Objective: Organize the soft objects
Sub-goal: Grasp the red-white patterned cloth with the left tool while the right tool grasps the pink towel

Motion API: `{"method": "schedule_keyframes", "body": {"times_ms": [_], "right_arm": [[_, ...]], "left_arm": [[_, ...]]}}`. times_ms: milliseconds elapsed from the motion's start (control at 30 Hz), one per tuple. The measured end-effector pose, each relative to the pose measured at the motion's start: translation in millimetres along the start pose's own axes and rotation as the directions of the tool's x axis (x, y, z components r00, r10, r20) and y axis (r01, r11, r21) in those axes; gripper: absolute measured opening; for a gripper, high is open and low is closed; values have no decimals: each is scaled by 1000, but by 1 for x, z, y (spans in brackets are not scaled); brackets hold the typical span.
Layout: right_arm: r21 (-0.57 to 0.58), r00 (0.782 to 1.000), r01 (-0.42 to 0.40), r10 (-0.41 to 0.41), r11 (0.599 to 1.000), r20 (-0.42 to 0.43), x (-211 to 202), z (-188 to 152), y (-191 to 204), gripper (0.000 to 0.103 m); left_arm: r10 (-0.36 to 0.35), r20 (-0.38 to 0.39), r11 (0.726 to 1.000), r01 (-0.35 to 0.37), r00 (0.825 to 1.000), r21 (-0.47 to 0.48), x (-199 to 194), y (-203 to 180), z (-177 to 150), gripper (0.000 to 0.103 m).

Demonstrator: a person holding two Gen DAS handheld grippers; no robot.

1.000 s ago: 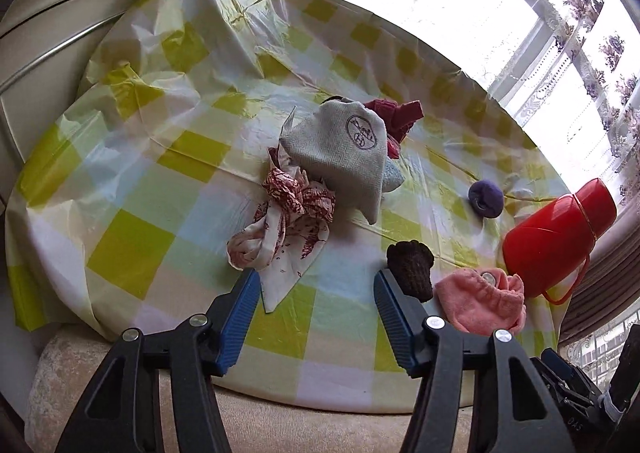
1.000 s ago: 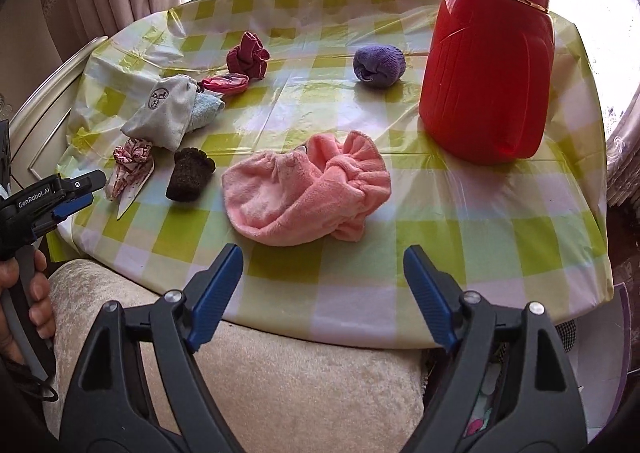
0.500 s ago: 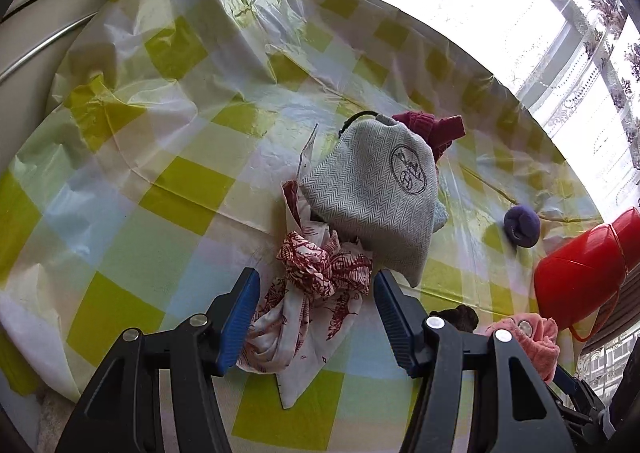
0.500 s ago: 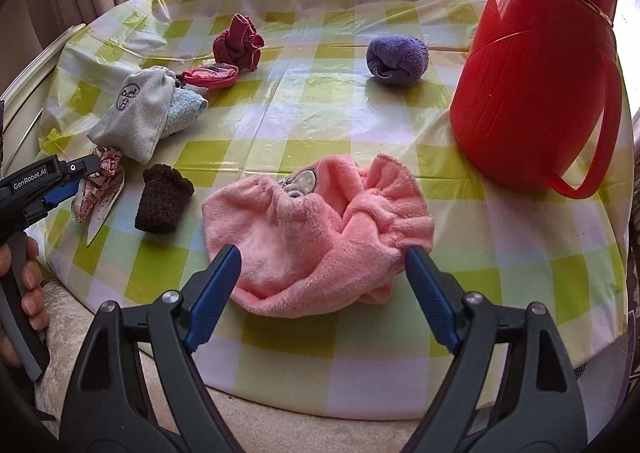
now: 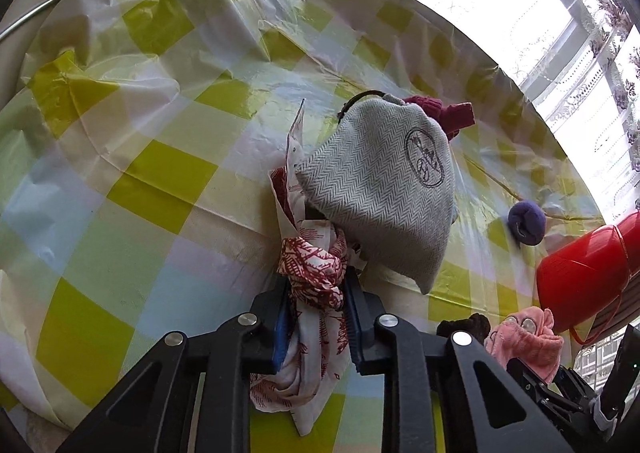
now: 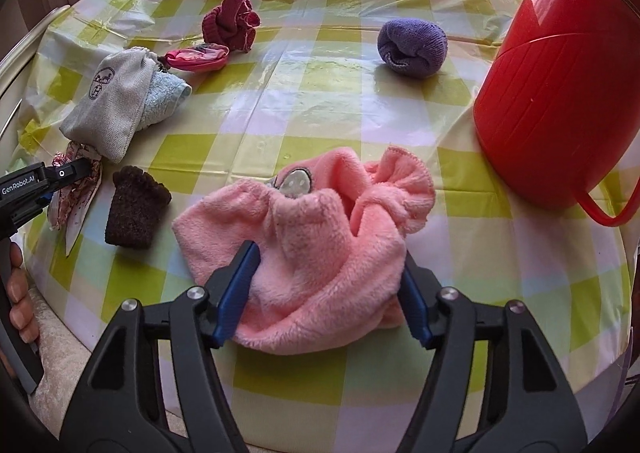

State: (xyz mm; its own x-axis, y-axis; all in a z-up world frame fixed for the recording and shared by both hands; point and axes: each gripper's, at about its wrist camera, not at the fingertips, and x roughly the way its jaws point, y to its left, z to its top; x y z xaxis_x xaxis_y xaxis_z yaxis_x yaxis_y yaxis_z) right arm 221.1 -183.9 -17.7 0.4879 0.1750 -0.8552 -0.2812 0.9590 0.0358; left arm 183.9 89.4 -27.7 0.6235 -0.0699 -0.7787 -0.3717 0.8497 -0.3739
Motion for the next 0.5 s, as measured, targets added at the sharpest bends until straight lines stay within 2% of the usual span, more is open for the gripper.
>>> {"method": "schedule_keyframes", "body": {"times_ms": [67,167,267,500], "right_arm": [[-5,1000,-6,6,1000,6,-2,-2,1,51],[-7,1000,-19,19,1000,15,-6,-5,1,41],[-13,999,-30,30,999,23,-11,-8,2,36],[-2,997,-51,51,999,49,-31,-19,-1,34]], "left_arm": [[-2,7,1000,2,1000,-4,-4,1,-2,23],[5,21,1000,-5,1000,-15,-11,2,-5,22],[9,33,1000,-8,999,-29,-20,6,-8,22],[12,78,999,-9,997,-43,-47,12,-18,22]]}}
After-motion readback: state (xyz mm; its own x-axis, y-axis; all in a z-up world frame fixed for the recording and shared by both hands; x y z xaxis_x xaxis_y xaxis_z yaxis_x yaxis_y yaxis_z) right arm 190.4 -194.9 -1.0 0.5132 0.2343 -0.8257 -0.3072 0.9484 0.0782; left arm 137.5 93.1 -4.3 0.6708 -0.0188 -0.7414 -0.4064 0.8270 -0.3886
